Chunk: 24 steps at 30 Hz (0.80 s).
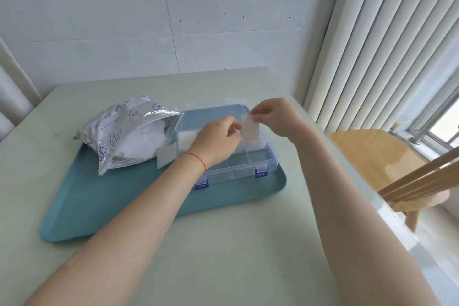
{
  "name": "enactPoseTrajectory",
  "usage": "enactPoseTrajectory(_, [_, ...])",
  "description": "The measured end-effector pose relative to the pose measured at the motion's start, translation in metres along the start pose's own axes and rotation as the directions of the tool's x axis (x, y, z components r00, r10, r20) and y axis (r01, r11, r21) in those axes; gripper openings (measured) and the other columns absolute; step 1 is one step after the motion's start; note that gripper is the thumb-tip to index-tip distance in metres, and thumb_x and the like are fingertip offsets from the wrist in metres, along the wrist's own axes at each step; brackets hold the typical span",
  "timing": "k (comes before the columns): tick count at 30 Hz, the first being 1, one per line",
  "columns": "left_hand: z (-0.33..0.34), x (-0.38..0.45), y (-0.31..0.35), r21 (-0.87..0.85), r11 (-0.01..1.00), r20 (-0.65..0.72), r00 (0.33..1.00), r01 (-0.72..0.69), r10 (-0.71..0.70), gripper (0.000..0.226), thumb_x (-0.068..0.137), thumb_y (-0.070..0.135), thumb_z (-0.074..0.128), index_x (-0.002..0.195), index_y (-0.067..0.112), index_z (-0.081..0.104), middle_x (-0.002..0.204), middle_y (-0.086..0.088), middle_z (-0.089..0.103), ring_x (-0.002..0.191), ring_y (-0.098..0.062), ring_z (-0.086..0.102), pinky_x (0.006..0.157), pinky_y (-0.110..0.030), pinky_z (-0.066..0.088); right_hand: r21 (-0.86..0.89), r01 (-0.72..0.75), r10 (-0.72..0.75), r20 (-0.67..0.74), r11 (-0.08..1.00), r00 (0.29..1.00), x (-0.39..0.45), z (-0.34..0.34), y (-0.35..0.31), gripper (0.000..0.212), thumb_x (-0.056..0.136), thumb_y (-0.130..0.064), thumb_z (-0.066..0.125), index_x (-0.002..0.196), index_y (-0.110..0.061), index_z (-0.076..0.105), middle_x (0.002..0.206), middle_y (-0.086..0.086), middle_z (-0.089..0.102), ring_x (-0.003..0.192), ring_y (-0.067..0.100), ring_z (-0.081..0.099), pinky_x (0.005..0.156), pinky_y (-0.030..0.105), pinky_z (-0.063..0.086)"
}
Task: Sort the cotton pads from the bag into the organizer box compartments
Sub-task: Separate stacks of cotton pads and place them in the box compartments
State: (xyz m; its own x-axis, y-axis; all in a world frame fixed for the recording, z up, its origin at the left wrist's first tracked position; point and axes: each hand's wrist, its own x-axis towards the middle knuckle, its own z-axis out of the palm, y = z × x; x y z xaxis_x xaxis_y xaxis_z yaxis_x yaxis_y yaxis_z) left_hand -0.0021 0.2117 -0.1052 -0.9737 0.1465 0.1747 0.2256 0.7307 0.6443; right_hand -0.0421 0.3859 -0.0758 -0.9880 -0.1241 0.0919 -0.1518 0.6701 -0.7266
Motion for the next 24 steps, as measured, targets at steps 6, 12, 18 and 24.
enactPoseTrajectory(6, [0.004,-0.006,0.005,0.111,0.992,0.004,0.998,-0.059,0.059,0.028,0.092,0.017,0.048,0.118,0.020,0.057,0.100,0.003,0.066,0.092,-0.021,0.056,0.077,-0.029,0.040,-0.023,0.008,-0.007,0.024,1.000,1.000,0.000,-0.003,0.005,0.015,0.090,-0.012,0.066,0.102,-0.011,0.075,0.104,0.008,0.072,0.102,0.024,0.065,0.090,0.035,0.052])
enactPoseTrajectory(12, [0.005,-0.010,0.010,0.196,0.975,0.035,0.994,-0.108,0.104,0.032,0.090,0.019,0.047,0.121,0.023,0.053,0.088,0.005,0.064,0.088,-0.022,0.056,0.073,-0.031,0.042,-0.032,0.029,-0.028,0.010,0.999,1.000,0.001,-0.003,0.008,0.015,0.092,-0.009,0.063,0.101,-0.013,0.074,0.103,0.006,0.072,0.099,0.021,0.064,0.085,0.030,0.050])
enactPoseTrajectory(18, [0.006,-0.009,0.014,0.314,0.938,0.067,0.989,-0.144,0.130,0.037,0.091,0.024,0.047,0.126,0.031,0.058,0.100,0.000,0.066,0.100,-0.026,0.058,0.090,-0.036,0.046,-0.133,0.053,-0.048,0.042,0.990,0.998,0.003,0.001,0.006,0.016,0.091,-0.011,0.062,0.094,-0.016,0.076,0.098,0.003,0.072,0.089,0.022,0.063,0.078,0.032,0.051])
enactPoseTrajectory(24, [0.006,-0.007,0.022,0.461,0.874,0.144,0.985,-0.153,0.096,0.038,0.100,0.034,0.036,0.131,0.039,0.059,0.115,-0.003,0.058,0.113,-0.027,0.052,0.101,-0.036,0.037,-0.331,0.095,-0.083,0.052,0.939,0.995,0.003,0.004,0.006,0.015,0.091,-0.016,0.062,0.094,-0.020,0.077,0.093,-0.001,0.055,0.087,0.014,0.052,0.074,0.024,0.038])
